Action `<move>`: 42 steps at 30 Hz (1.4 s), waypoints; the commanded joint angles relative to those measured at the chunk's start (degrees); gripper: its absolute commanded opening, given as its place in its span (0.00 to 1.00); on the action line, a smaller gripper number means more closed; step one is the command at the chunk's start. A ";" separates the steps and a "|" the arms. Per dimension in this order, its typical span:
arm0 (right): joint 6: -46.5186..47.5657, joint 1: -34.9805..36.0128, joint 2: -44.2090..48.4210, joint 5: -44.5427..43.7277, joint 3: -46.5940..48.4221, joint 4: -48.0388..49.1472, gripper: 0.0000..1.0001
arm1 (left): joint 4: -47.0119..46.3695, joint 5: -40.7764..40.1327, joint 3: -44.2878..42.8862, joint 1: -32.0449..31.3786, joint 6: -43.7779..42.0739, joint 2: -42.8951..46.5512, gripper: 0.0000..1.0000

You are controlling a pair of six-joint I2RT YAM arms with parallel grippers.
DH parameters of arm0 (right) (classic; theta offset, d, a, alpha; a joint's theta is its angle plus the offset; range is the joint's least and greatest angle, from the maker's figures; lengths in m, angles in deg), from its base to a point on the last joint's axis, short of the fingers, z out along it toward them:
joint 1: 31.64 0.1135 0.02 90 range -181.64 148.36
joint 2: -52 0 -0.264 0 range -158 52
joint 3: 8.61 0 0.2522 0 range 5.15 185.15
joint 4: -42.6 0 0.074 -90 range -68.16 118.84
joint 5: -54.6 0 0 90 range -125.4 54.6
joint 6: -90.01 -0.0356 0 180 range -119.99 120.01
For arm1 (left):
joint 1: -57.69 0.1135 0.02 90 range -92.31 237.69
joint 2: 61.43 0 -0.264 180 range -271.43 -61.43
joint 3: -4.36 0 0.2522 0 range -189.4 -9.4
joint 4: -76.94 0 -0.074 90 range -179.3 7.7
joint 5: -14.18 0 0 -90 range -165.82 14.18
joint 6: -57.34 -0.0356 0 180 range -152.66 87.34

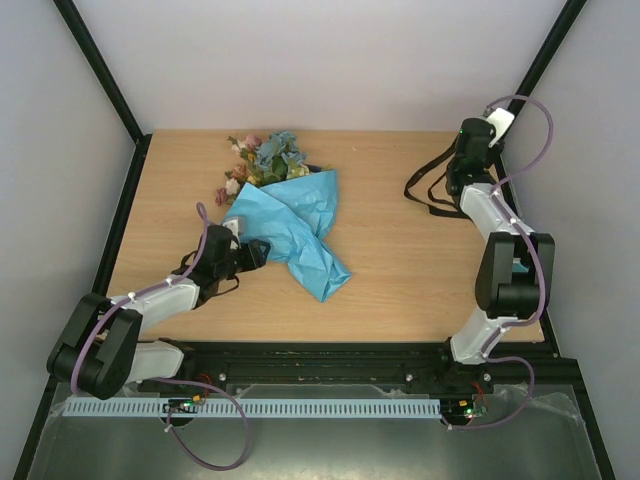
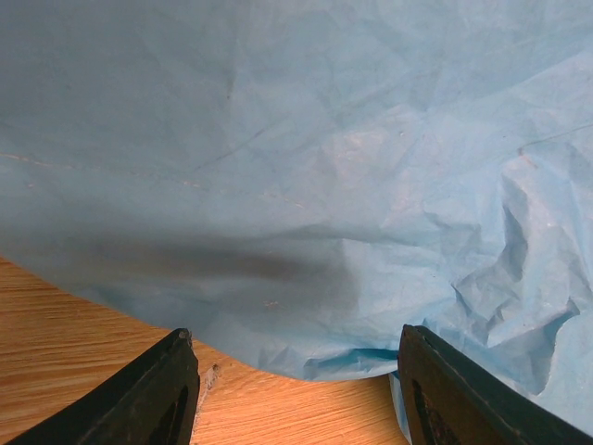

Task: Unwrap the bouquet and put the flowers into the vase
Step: Place the ribbon at the corner of the board.

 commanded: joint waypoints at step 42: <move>-12.84 21.15 16.73 46.93 -25.06 -18.92 0.56 | 1.77 0.73 -0.68 -2.40 -1.86 6.02 0.65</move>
